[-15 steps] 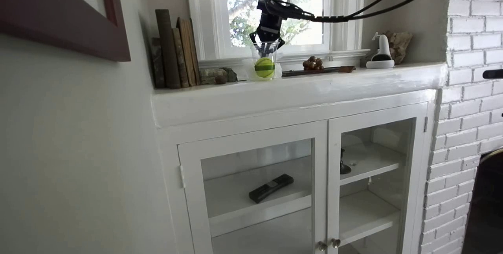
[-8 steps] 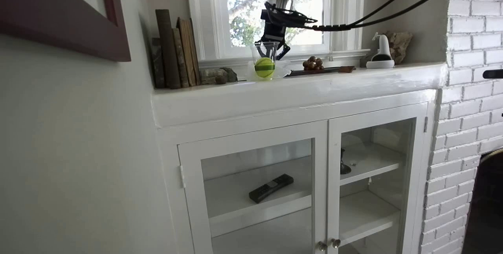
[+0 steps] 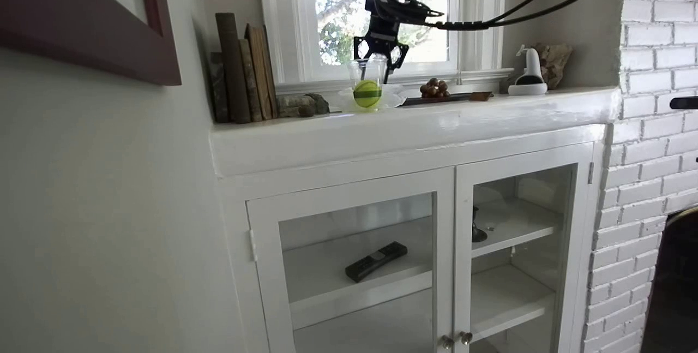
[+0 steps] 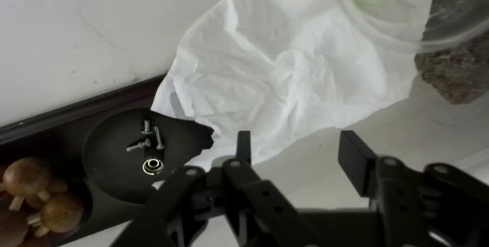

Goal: Use the tissue to wipe the window

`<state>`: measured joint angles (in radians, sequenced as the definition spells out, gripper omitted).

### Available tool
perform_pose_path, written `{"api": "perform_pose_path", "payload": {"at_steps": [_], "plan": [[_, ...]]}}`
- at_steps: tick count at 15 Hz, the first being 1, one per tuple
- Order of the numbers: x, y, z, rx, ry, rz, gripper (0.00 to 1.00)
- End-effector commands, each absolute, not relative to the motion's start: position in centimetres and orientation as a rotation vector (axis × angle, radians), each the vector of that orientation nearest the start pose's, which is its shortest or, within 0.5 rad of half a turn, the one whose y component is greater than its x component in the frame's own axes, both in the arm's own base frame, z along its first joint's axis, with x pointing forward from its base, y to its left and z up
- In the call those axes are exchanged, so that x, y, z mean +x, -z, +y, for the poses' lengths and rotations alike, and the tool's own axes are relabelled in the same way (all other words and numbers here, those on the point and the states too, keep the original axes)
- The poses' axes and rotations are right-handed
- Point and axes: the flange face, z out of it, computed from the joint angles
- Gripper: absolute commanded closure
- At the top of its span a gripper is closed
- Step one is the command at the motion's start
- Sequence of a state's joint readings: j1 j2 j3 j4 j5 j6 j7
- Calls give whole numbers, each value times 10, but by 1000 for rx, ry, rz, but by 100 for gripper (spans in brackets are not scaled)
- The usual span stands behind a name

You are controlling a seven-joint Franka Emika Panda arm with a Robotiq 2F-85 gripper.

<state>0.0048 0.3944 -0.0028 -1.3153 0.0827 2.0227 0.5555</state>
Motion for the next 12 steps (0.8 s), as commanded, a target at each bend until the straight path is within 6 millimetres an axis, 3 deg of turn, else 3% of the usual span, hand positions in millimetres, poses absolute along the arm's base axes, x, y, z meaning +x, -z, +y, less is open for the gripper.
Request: {"api": "perform_pose_path", "payload": {"at_steps": [1, 2, 7, 12], "plan": [[693, -582, 9, -2815, 418, 840, 7], [689, -592, 9, -2821, 409, 840, 0], [665, -626, 1, -2858, 318, 852, 0], [668, -620, 3, -2860, 336, 840, 0]]}}
